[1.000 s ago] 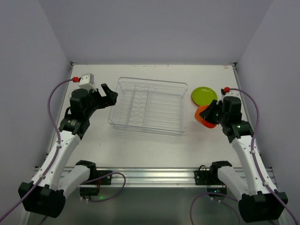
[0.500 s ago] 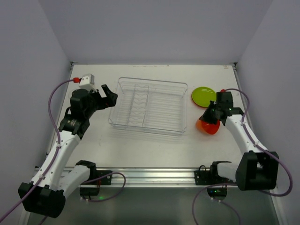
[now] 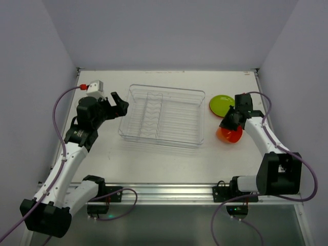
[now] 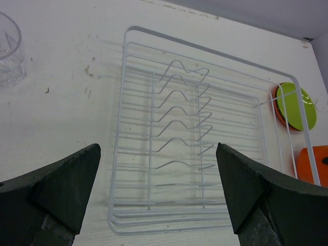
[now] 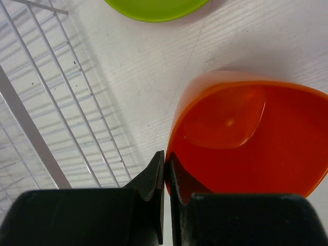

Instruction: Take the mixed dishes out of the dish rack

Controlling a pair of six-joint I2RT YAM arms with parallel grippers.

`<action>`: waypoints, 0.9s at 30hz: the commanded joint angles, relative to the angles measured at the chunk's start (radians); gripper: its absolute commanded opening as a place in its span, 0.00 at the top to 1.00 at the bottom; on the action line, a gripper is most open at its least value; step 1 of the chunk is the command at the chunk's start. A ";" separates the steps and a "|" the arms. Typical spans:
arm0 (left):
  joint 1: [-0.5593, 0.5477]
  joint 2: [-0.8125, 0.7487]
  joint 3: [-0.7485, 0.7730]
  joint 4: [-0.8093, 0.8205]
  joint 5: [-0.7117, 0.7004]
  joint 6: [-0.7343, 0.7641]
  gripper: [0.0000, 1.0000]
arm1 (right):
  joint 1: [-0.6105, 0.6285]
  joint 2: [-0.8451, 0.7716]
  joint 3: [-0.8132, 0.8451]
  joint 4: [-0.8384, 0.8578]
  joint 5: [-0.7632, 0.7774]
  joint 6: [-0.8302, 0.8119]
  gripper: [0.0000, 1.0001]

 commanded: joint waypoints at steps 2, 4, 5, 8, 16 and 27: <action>-0.005 0.007 0.048 0.003 0.007 0.023 0.00 | -0.001 0.004 0.036 -0.006 0.097 0.000 0.99; -0.005 0.009 0.049 0.004 0.007 0.023 0.00 | -0.001 0.001 0.039 -0.009 0.103 -0.005 0.96; -0.005 0.010 0.049 0.004 0.008 0.023 0.00 | -0.001 0.003 0.038 -0.008 0.097 -0.005 0.95; -0.006 0.010 0.052 0.003 0.008 0.025 0.00 | -0.001 0.009 0.038 -0.001 0.092 -0.008 0.94; -0.005 0.006 0.054 0.003 0.007 0.026 0.00 | 0.001 0.050 0.052 0.003 0.077 -0.009 0.92; -0.005 0.009 0.061 -0.002 0.016 0.031 0.00 | 0.010 0.089 0.052 0.020 0.080 -0.014 0.87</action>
